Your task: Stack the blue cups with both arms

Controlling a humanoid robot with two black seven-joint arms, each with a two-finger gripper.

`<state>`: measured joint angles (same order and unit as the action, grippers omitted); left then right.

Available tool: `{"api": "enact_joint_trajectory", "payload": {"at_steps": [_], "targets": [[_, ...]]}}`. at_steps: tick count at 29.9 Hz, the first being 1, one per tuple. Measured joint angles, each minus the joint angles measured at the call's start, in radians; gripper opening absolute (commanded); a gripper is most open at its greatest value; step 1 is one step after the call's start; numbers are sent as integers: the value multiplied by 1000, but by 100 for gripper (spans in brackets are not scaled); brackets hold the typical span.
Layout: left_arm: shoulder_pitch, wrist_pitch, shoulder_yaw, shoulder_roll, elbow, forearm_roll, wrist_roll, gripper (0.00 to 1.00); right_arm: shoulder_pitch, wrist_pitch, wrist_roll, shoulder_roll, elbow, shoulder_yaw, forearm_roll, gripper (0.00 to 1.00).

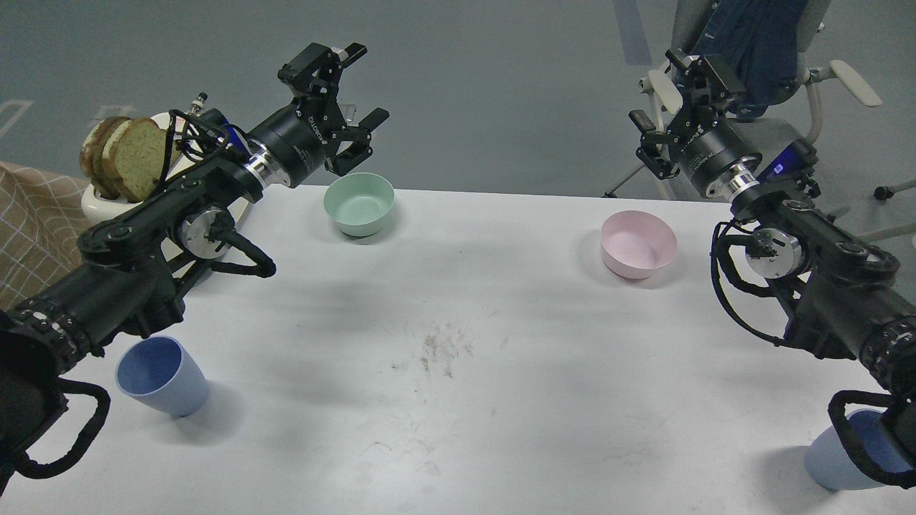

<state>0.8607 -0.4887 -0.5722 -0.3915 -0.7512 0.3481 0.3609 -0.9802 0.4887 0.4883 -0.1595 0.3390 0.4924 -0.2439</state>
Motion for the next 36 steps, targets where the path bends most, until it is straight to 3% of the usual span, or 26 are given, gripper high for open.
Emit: {"api": "enact_joint_trajectory", "payload": {"at_steps": [19, 22, 27, 29, 36], "targets": [[0, 0, 0, -2, -2, 2, 0, 97, -3, 0, 0, 3, 0, 0, 0, 100], [6, 0, 0, -37, -49, 21, 0, 97, -5, 0, 0, 3, 0, 0, 0, 100], [20, -1, 3, -203, -218, 172, 0, 96, -9, 0, 0, -3, 1, 0, 0, 100], [20, -1, 2, -334, -340, 295, 3, 96, -12, 0, 0, -7, 2, 0, 0, 100], [7, 6, 13, -764, -653, 717, 111, 96, -12, 0, 0, -18, 4, 0, 0, 100]]}}
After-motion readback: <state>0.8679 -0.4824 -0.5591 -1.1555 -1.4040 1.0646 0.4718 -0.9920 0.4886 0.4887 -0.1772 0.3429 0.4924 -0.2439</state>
